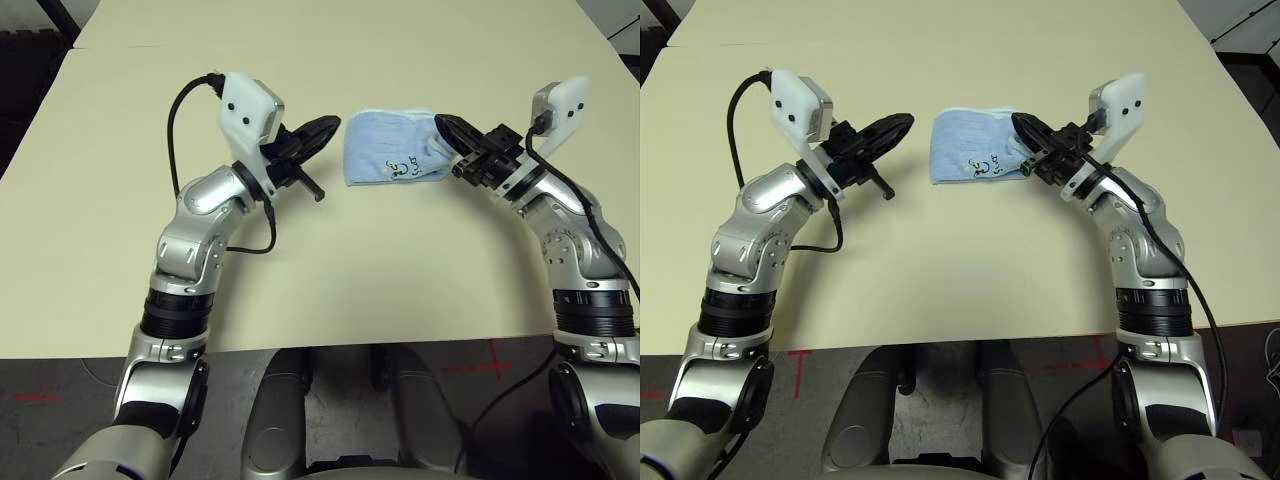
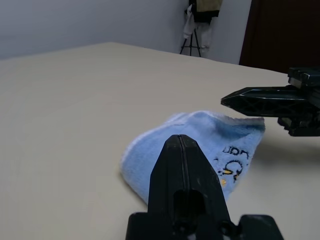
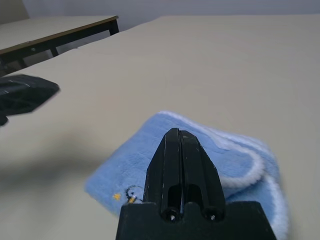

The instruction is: Fold the towel and set it aside.

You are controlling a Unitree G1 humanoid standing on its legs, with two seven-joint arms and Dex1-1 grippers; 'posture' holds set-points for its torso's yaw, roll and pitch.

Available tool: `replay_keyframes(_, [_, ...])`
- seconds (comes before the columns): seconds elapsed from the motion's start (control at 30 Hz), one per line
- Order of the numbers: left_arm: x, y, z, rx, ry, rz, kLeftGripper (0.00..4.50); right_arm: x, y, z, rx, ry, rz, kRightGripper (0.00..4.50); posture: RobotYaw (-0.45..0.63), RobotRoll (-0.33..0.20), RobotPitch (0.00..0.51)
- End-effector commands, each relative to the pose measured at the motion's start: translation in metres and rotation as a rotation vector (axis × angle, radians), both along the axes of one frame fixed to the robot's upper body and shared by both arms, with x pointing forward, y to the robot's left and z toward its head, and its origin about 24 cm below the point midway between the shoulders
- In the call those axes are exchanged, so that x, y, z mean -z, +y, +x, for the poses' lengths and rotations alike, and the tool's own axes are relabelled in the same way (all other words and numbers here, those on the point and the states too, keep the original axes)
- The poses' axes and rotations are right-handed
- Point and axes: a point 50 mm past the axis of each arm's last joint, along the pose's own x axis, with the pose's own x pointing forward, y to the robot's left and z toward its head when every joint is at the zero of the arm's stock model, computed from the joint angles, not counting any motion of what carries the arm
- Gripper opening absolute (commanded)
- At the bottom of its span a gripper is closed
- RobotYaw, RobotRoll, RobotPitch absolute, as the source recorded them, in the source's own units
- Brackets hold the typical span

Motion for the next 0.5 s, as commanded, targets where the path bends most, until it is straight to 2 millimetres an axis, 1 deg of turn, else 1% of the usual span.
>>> replay_keyframes(0.03, [0.004, -0.012, 0.003, 0.013, 0.015, 0.017, 0.0, 0.004, 0.003, 0.005, 0.014, 0.01, -0.012, 0.02, -0.04, 0.0, 0.303])
replay_keyframes(0.27, [0.008, -0.029, 0.006, 0.046, 0.042, 0.004, 0.0, 0.018, 0.003, 0.011, 0.053, 0.052, -0.069, 0.02, -0.04, 0.0, 0.313])
replay_keyframes(0.5, [0.016, -0.034, 0.008, 0.058, 0.087, 0.022, 0.0, 0.027, -0.001, 0.011, 0.094, 0.09, -0.105, 0.02, -0.05, 0.0, 0.319])
